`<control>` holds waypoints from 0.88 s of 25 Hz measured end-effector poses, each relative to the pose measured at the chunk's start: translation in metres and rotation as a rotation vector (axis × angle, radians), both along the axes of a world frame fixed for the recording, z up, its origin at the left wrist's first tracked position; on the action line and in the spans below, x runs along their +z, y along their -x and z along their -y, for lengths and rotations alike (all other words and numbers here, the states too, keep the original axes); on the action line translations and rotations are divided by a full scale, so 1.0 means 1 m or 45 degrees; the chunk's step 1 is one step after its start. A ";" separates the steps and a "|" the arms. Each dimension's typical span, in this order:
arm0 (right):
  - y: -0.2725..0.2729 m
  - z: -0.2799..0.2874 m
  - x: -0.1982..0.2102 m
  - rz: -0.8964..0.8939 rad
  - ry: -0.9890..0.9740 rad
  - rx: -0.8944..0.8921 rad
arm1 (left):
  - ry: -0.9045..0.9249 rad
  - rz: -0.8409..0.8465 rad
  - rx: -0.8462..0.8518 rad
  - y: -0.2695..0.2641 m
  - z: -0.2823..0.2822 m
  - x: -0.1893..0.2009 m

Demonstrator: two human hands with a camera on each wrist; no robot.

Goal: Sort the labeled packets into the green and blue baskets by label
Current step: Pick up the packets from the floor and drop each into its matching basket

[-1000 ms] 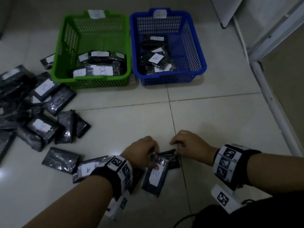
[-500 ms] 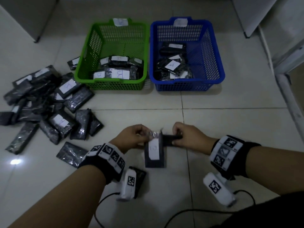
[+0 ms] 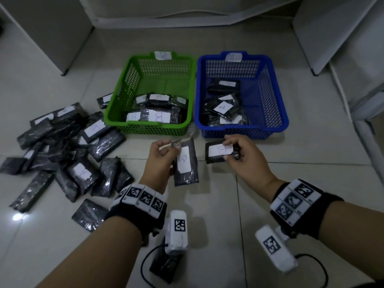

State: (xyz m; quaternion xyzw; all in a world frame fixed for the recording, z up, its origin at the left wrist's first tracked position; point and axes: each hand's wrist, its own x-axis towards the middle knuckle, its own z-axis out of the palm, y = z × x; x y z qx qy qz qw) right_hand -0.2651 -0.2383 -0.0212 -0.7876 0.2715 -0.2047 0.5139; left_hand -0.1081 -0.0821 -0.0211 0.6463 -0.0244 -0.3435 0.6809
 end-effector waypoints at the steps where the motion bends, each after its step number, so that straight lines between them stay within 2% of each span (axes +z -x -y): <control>1: -0.001 0.003 0.000 0.004 0.037 0.004 | 0.063 -0.016 -0.017 -0.002 0.003 0.001; 5: -0.008 0.008 0.001 -0.046 0.189 -0.047 | 0.193 0.062 -0.110 -0.009 0.009 0.004; 10: -0.034 0.012 0.011 0.003 -0.024 -0.050 | 0.186 0.195 0.132 -0.047 0.023 0.013; 14: -0.087 0.018 0.042 0.005 -0.021 -0.022 | 0.104 0.350 0.360 -0.102 0.031 0.023; 17: -0.144 0.018 0.056 -0.073 -0.109 -0.040 | 0.097 0.346 0.346 -0.149 0.029 0.028; 19: -0.180 0.016 0.057 -0.135 -0.225 -0.082 | 0.010 0.382 0.284 -0.176 0.027 0.025; 22: -0.224 0.010 0.054 -0.225 -0.257 -0.151 | -0.262 0.534 0.226 -0.206 0.017 0.018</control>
